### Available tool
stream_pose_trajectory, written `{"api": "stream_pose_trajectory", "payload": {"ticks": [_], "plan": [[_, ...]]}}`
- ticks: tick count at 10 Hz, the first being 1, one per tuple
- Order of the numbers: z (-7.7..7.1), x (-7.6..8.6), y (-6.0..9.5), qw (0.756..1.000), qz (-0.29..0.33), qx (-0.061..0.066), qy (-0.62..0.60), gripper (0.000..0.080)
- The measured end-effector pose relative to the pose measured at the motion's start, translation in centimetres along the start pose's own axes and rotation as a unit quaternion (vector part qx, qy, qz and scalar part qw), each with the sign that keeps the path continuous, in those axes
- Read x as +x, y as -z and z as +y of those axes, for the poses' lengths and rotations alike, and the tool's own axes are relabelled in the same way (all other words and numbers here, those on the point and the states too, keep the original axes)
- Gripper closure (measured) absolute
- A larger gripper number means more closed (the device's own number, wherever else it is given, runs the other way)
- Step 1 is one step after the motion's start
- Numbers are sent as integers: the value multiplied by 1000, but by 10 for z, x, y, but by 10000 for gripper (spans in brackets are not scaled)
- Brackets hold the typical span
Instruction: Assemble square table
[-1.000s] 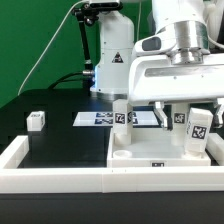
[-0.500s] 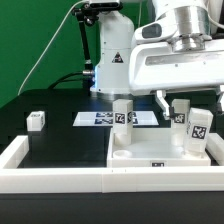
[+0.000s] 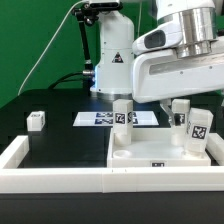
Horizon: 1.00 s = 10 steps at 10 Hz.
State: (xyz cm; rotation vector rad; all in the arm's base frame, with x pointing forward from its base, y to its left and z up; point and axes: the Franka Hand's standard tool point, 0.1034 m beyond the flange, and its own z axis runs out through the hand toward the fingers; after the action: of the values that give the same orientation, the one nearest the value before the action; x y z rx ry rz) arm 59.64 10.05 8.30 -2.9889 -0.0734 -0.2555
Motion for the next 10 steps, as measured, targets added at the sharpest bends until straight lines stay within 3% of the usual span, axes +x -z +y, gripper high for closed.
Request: {"api": "stream_pose_trajectory", "payload": {"ticks": [3, 7, 8, 10], "plan": [[12, -3, 1, 994, -109, 14, 6, 150], [12, 1, -1, 995, -95, 10, 5, 150], [12, 3, 0, 995, -96, -11, -8, 150], [18, 8, 3, 996, -93, -16, -2, 150]]}}
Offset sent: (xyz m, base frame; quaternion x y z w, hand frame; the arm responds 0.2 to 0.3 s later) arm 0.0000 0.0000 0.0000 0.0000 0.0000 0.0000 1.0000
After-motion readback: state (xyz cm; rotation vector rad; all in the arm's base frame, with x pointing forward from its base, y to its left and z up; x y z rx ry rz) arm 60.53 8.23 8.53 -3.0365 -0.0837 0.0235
